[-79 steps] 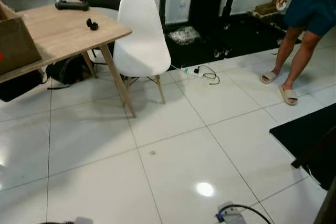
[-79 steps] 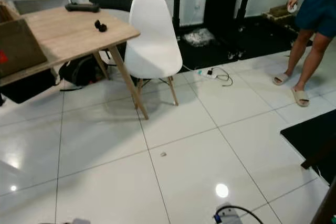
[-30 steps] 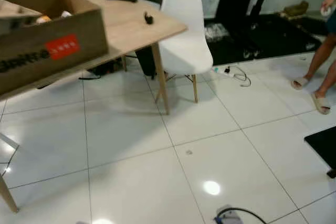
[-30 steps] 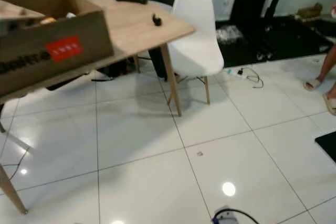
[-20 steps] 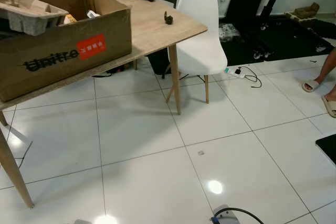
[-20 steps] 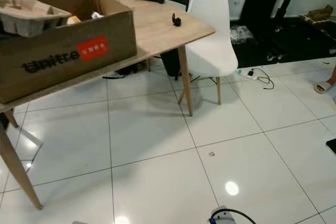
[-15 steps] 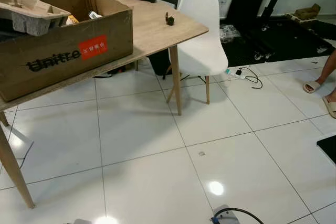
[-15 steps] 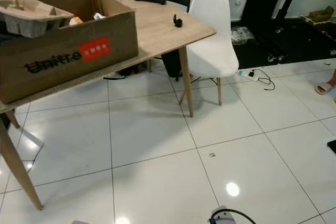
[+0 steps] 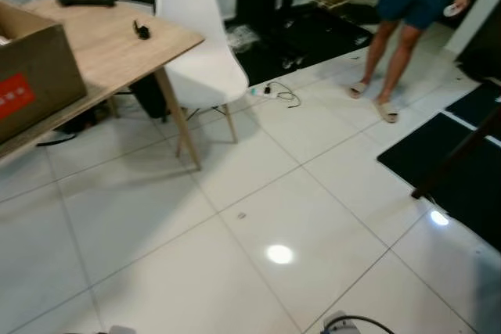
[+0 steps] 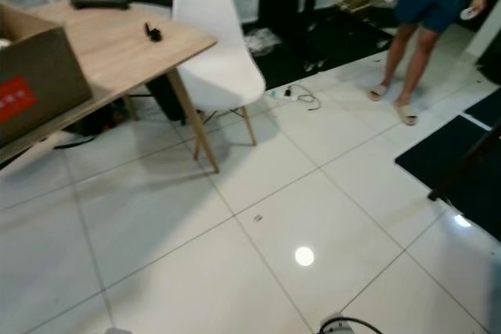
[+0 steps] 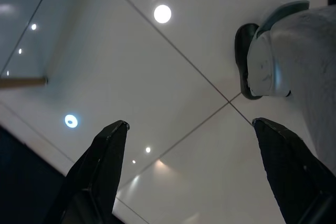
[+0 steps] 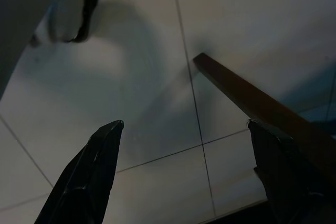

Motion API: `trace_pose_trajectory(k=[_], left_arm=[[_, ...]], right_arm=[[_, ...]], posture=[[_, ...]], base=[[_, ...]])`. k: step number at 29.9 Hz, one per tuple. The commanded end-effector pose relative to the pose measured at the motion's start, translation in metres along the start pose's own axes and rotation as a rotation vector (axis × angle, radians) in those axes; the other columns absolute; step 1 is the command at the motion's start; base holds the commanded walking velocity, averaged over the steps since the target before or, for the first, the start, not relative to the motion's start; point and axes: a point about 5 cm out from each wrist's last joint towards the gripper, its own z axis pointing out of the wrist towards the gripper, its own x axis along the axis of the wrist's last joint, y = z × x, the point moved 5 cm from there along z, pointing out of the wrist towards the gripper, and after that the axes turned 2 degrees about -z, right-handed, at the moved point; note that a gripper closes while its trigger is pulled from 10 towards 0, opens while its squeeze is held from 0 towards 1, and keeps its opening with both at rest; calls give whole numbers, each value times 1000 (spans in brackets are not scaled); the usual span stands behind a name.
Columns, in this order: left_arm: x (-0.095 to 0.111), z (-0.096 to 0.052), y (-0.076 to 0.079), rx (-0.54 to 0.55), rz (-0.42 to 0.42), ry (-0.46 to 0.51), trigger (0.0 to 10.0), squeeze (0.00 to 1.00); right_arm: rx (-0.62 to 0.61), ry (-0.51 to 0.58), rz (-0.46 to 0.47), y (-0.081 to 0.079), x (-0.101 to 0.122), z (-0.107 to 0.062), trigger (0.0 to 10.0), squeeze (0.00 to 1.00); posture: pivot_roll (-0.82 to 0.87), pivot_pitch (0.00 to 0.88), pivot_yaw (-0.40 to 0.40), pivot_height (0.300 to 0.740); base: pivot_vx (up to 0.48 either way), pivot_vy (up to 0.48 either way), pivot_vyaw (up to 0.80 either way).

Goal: Picking trash to rubbish bin

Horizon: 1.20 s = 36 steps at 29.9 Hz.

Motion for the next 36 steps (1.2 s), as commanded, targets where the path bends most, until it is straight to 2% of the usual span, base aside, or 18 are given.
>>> trace_pose_trajectory(k=[1, 6, 36], left_arm=[[-9, -1, 3, -8, -1, -22, 10000, 0], [-8, -1, 2, -8, -2, -21, 10000, 0], [-12, -1, 2, 2, -13, -26, 10000, 0]], right_arm=[[8, -24, -12, -3, -6, 0, 10000, 0], [-2, -76, -78, -2, -14, 0, 10000, 0], [10, -122, -126, 0, -26, -2, 10000, 0]], posture=[[134, 95, -62, 740], [139, 97, -62, 740], [150, 89, -71, 740]], base=[[0, 0, -788], [0, 0, -788], [0, 0, -788]])
